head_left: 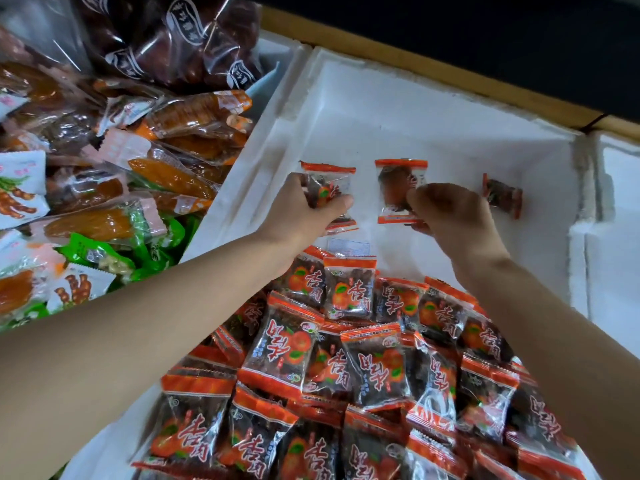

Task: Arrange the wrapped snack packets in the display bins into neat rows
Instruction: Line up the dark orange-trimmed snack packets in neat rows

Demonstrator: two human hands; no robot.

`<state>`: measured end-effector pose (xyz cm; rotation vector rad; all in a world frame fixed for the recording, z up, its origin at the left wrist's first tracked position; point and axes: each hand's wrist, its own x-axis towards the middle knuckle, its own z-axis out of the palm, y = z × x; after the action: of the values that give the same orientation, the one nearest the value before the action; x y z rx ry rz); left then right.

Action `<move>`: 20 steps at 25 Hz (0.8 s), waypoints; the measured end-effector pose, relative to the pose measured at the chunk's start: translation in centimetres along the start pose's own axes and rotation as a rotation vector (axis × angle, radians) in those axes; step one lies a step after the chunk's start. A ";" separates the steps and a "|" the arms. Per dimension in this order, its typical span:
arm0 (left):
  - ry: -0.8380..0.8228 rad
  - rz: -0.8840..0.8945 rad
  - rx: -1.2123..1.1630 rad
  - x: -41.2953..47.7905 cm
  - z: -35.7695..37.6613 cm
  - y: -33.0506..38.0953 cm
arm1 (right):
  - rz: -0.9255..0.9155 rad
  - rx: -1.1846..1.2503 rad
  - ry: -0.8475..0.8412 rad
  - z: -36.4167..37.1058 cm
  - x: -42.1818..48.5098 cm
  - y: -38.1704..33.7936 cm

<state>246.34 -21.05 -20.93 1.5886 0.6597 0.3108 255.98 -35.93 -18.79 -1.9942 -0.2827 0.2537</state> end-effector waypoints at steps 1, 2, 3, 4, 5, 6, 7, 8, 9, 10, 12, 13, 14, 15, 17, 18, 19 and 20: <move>-0.042 -0.011 -0.044 -0.2 0.9 0.4 | 0.033 0.092 -0.019 -0.2 -0.8 -0.2; -0.097 -0.032 -0.114 -0.5 1.9 0.8 | 0.053 0.135 -0.035 -0.4 -1.6 -0.2; -0.153 -0.071 -0.200 -0.9 3.0 1.3 | 0.055 0.145 -0.036 -0.7 -2.0 0.1; -0.203 -0.127 -0.280 -1.4 3.9 1.8 | 0.048 0.135 -0.022 -0.9 -2.4 0.5; -0.245 -0.182 -0.331 -1.8 4.7 2.2 | 0.039 0.116 0.001 -1.5 -2.7 1.1; -0.284 -0.222 -0.354 -2.0 5.4 2.5 | 0.025 0.100 0.023 -2.1 -3.0 1.7; -0.339 -0.235 -0.342 -2.1 6.0 2.7 | 0.003 0.083 0.048 -2.7 -3.3 2.3; -0.409 -0.218 -0.306 -2.2 6.6 2.7 | -0.031 0.068 0.076 -3.4 -3.7 2.9; -0.475 -0.188 -0.264 -2.3 7.3 2.8 | -0.076 0.054 0.103 -4.0 -3.9 3.2; -0.519 -0.164 -0.243 -2.7 8.0 2.9 | -0.123 0.046 0.110 -4.7 -4.2 3.6; -0.516 -0.155 -0.272 -3.3 9.5 2.8 | -0.217 0.014 0.041 -5.4 -4.6 3.8; -0.486 -0.153 -0.296 -3.4 10.2 2.6 | -0.243 -0.021 -0.002 -5.7 -4.7 3.9; -0.449 -0.143 -0.302 -3.4 10.7 2.5 | -0.249 -0.057 -0.027 -5.9 -4.7 4.1; -0.414 -0.126 -0.284 -3.2 11.0 2.2 | -0.241 -0.089 -0.021 -6.3 -4.3 4.7; -0.356 -0.100 -0.229 -2.4 11.1 1.8 | -0.194 -0.121 0.054 -7.3 -2.5 5.8; -0.342 -0.096 -0.208 -2.1 10.8 1.8 | -0.176 -0.155 0.102 -8.0 -1.2 6.4; -0.341 -0.093 -0.195 -1.8 10.6 1.8 | -0.169 -0.236 0.130 -8.6 0.5 7.0; -0.348 -0.088 -0.185 -1.5 10.3 1.9 | -0.155 -0.351 0.125 -9.1 2.3 7.6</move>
<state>251.37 -30.37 -20.26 1.3882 0.4169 0.0254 261.58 -46.14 -21.91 -2.3090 -0.4220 -0.0226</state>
